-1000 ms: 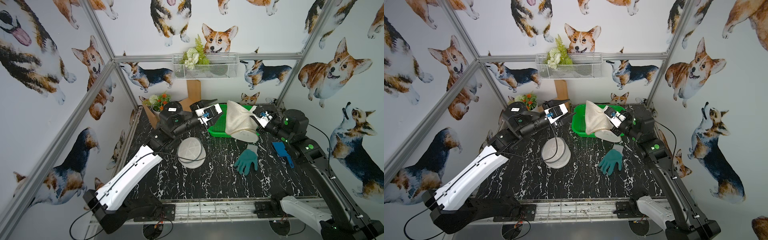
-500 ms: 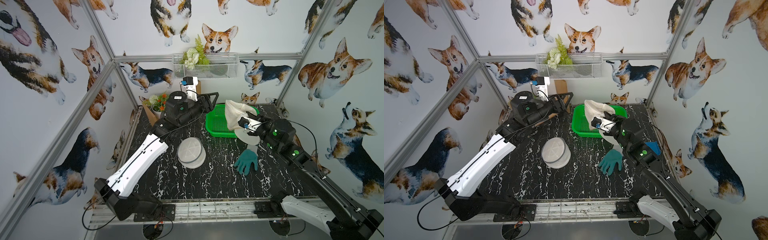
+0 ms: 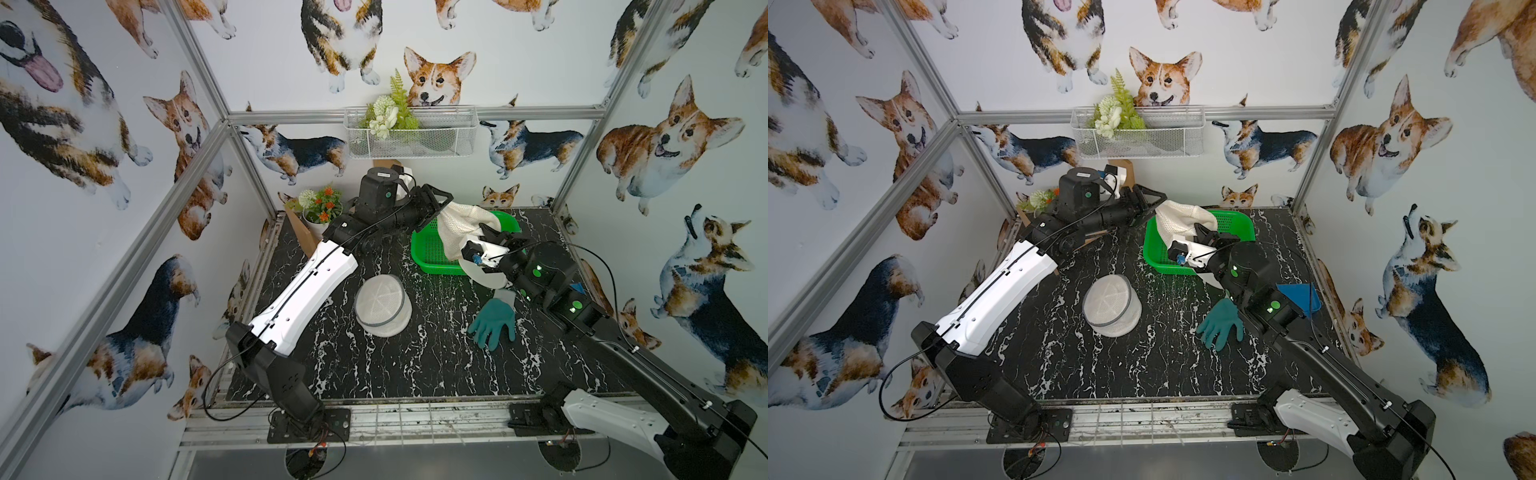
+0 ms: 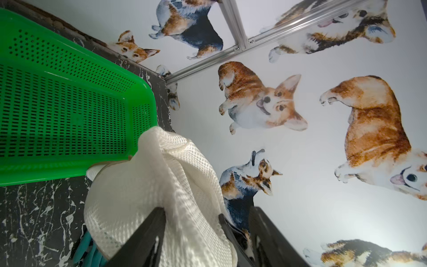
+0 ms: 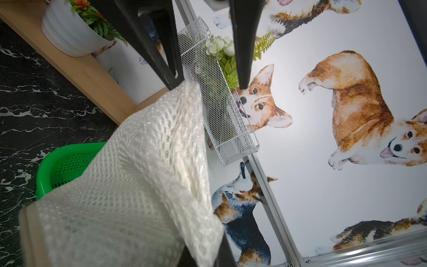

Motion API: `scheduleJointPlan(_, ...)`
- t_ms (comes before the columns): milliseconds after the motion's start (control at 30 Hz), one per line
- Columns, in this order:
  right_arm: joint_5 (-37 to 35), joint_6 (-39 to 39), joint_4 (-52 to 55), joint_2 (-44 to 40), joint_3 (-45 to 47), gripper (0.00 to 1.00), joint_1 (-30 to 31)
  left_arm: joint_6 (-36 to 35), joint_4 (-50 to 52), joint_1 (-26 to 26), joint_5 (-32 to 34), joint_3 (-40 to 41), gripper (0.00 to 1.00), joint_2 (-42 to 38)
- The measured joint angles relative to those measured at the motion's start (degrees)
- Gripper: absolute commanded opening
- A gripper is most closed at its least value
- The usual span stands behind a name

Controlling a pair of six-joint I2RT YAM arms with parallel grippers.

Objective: Turn the laundry bag inside out
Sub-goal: Turn over the laundry bag.

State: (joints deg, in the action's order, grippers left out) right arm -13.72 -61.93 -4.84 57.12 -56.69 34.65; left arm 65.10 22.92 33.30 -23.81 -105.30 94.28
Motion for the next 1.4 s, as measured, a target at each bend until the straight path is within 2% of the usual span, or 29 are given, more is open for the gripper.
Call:
scheduleJointPlan(100, -1.18, -0.61, -0.13, 0.46, -0.20, 0.00, 1.38, 1.03, 1.31, 0.07, -1.51, -1.46, 0.47, 1.66)
scheduleJointPlan(200, -1.79, -2.14, -0.50, 0.90, -0.20, 0.00, 3.02, 1.42, 2.71, 0.09, -2.40, -1.53, 0.29, 2.51)
scheduleJointPlan(300, -2.89, -3.72, -0.87, 1.38, -0.20, 0.00, 4.59, 1.62, 3.26, 0.09, -3.08, -1.53, 0.19, 2.91)
scheduleJointPlan(333, -3.32, -4.74, -0.87, 1.53, -0.20, 0.00, 5.11, 1.68, 3.37, 0.04, -3.32, -1.53, 0.11, 2.99)
scheduleJointPlan(367, -3.65, -4.76, -0.90, 1.68, -0.20, 0.05, 5.49, 1.86, 3.52, -0.02, -3.45, -1.53, 0.05, 3.06)
scheduleJointPlan(400, -3.91, -4.76, -0.90, 1.81, -0.20, 0.19, 5.86, 2.05, 3.58, -0.17, -3.65, -1.53, 0.00, 3.06)
scheduleJointPlan(433, -4.11, -4.74, -0.87, 1.84, -0.20, 0.38, 6.16, 1.99, 3.54, -0.26, -3.76, -1.51, 0.00, 3.06)
scheduleJointPlan(500, -4.17, -2.67, -0.83, 1.49, -0.20, 0.63, 6.64, 1.33, 2.99, -0.70, -3.80, -0.79, 0.00, 2.49)
scheduleJointPlan(533, -4.31, 0.35, -0.48, 0.87, -0.24, 0.72, 6.78, 0.94, 2.38, -0.98, -3.93, 0.26, 0.00, 1.95)
scheduleJointPlan(600, -4.13, 8.28, 2.23, -0.57, -1.05, 0.78, 6.93, 0.35, -0.59, -2.01, -3.96, 3.98, 0.00, -0.22)
scheduleJointPlan(667, -0.72, 20.00, 7.28, -2.49, -2.16, 0.80, 6.14, -0.31, -5.90, -3.56, -3.23, 9.77, 0.00, -3.61)
scheduleJointPlan(733, 6.56, 33.40, 12.31, -4.61, -1.97, 0.79, 5.14, -0.76, -13.38, -5.16, -2.71, 16.13, 0.00, -6.84)
scheduleJointPlan(867, 17.64, 58.88, 18.97, -6.91, -0.42, 0.80, 4.07, -1.79, -24.04, -7.54, -2.75, 23.30, 0.00, -9.25)
scheduleJointPlan(933, 19.96, 69.85, 20.68, -7.26, -1.29, 0.80, 0.42, -1.97, -28.76, -8.61, -3.93, 25.18, 0.00, -9.70)
scheduleJointPlan(1000, 23.63, 77.33, 21.24, -6.95, -2.97, 0.80, -4.92, -1.95, -32.54, -9.38, -5.62, 25.94, 0.00, -9.73)
scheduleJointPlan(1133, 34.91, 91.21, 19.93, -4.68, -4.76, 0.73, -22.77, 0.26, -41.00, -10.47, -10.95, 26.77, 0.00, -8.76)
scheduleJointPlan(1233, 44.83, 101.77, 16.20, -1.90, -3.02, 0.71, -33.18, 3.39, -46.12, -10.84, -15.52, 26.95, 0.00, -7.32)
scheduleJointPlan(1300, 50.18, 109.22, 11.63, -0.68, -0.52, 0.73, -36.65, 5.38, -48.76, -10.88, -18.08, 27.08, 0.00, -6.84)
scheduleJointPlan(1400, 56.57, 119.27, 3.02, 1.05, 2.29, 0.75, -37.77, 7.91, -53.48, -10.91, -21.11, 27.98, 0.00, -6.80)
